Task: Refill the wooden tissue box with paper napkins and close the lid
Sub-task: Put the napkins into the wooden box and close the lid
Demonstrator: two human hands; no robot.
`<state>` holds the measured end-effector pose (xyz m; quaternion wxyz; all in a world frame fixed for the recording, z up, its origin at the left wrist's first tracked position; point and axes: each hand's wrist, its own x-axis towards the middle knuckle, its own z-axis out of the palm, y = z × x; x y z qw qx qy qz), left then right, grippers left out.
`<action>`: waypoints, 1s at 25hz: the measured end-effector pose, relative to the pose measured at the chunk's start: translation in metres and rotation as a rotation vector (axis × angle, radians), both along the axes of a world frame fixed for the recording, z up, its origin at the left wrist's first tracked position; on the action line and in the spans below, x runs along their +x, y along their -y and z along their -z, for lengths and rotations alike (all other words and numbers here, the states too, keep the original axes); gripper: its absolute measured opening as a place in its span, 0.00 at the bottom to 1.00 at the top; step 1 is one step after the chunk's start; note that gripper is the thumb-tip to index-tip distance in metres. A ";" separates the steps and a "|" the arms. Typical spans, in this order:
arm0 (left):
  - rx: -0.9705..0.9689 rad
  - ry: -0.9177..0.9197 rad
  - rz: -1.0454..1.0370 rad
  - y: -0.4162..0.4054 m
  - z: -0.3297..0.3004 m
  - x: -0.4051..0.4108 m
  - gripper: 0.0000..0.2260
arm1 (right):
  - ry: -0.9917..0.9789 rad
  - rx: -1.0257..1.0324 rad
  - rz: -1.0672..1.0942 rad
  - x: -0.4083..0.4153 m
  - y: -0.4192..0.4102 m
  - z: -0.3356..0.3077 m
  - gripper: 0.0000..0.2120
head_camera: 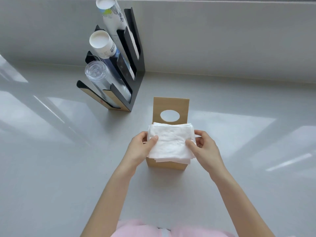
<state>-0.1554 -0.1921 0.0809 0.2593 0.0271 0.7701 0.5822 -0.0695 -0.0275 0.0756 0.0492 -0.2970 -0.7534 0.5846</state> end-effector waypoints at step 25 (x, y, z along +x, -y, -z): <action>-1.174 -0.879 0.626 -0.037 0.032 -0.012 0.06 | 0.482 1.108 -0.598 -0.048 0.021 0.013 0.14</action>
